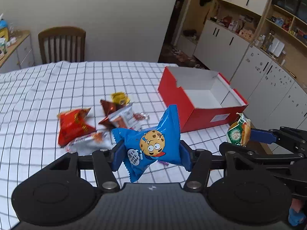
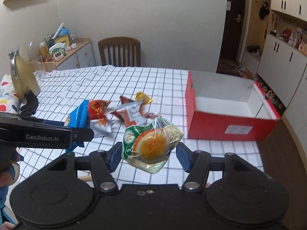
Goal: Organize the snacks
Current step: 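Carry the blue packet and egg pastry in both tools over the red box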
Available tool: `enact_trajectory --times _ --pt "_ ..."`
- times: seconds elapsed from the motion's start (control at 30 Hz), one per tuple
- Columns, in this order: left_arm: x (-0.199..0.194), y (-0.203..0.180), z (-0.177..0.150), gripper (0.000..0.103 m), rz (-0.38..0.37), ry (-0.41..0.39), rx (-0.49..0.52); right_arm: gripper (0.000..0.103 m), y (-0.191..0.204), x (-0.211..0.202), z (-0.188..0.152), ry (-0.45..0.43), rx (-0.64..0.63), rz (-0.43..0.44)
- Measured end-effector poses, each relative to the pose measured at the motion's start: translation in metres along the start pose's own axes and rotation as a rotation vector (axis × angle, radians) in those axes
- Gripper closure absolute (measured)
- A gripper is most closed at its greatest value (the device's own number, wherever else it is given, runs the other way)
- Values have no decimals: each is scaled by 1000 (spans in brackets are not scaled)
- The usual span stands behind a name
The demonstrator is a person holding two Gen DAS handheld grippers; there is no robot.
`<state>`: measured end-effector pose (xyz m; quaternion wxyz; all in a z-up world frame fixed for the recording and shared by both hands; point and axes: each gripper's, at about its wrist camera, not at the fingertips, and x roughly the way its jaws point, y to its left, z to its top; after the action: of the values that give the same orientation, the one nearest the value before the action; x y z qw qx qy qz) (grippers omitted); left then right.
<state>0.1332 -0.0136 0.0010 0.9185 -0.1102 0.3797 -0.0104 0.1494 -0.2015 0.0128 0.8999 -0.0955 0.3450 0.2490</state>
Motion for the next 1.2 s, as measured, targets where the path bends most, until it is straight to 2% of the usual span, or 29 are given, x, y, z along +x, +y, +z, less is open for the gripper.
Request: enact_trajectory --times 0.27,0.6,0.97,1.2 --pt "27 -47 47 45 -19 -32 46 44 -42 4 26 -31 -25 -38" --pt "95 -108 100 45 0 -16 67 44 -114 30 55 -41 -62 -56" --pt "183 -148 136 45 42 82 61 44 -189 85 73 21 -62 -71" --pt "241 -166 145 45 66 168 90 44 -215 121 74 87 -65 -86"
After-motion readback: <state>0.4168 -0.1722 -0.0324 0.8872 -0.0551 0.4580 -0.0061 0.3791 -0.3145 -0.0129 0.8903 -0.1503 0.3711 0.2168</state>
